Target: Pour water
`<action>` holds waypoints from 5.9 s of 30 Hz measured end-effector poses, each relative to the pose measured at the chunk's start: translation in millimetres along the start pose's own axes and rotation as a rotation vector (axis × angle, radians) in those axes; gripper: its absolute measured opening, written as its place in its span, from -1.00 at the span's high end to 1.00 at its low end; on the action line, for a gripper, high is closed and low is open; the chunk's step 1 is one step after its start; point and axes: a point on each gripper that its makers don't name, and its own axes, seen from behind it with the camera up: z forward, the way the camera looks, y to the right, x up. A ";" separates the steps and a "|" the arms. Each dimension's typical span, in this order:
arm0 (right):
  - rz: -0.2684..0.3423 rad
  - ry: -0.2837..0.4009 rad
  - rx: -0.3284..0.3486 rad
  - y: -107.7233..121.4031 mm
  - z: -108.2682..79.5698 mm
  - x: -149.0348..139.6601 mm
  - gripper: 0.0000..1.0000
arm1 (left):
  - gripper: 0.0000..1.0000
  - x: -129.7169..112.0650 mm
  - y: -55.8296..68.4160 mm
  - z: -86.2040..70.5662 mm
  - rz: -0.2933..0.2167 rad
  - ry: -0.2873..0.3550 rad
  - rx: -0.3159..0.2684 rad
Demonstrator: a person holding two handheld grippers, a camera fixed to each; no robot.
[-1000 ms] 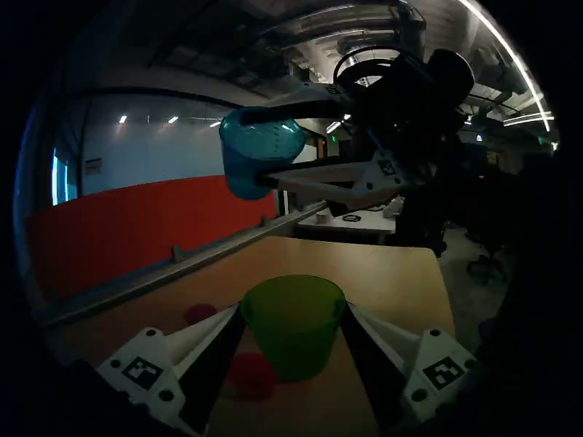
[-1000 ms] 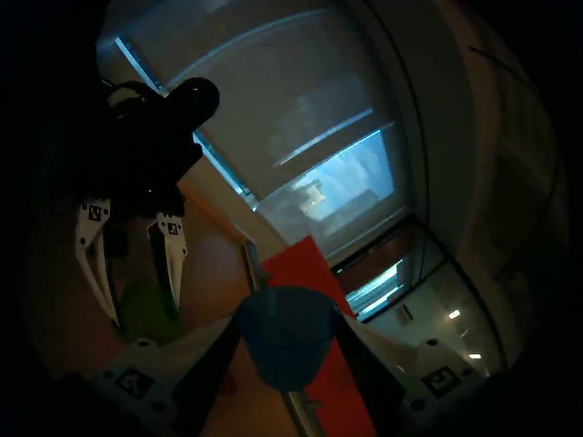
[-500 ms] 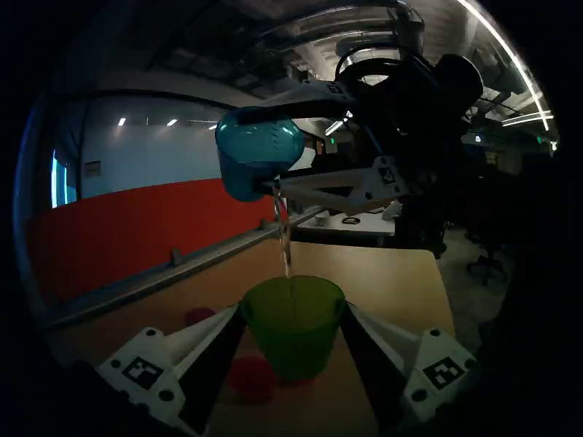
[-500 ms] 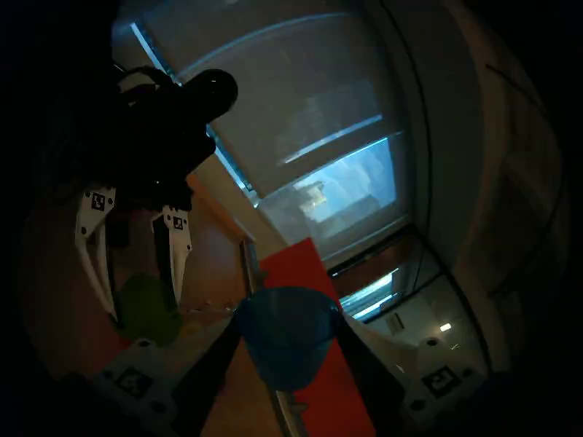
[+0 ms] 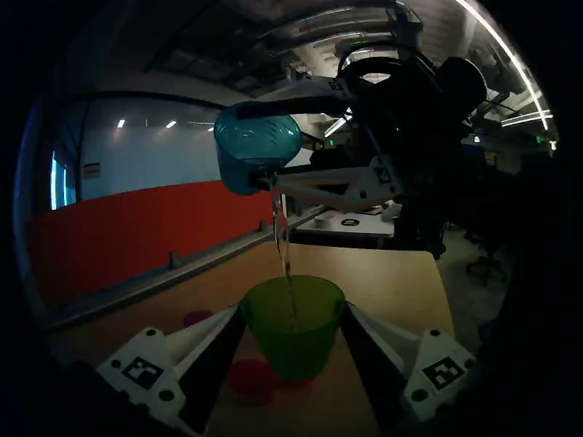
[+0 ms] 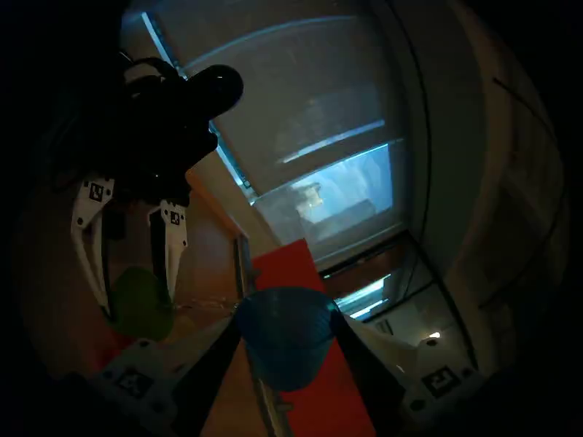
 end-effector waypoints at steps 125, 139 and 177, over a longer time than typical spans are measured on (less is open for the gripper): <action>-0.445 0.002 -0.084 31.1 -1.9 20.7 -0.82 | -0.75 7.5 -1.8 10.8 0.016 0.029 -0.001; -0.492 0.001 -0.083 28.6 -2.0 21.6 -0.82 | -0.75 9.9 -2.4 12.0 0.016 0.033 -0.001; 0.358 0.013 -0.063 7.6 -15.9 -0.9 -0.82 | -0.76 14.7 -3.7 6.7 0.032 0.025 0.010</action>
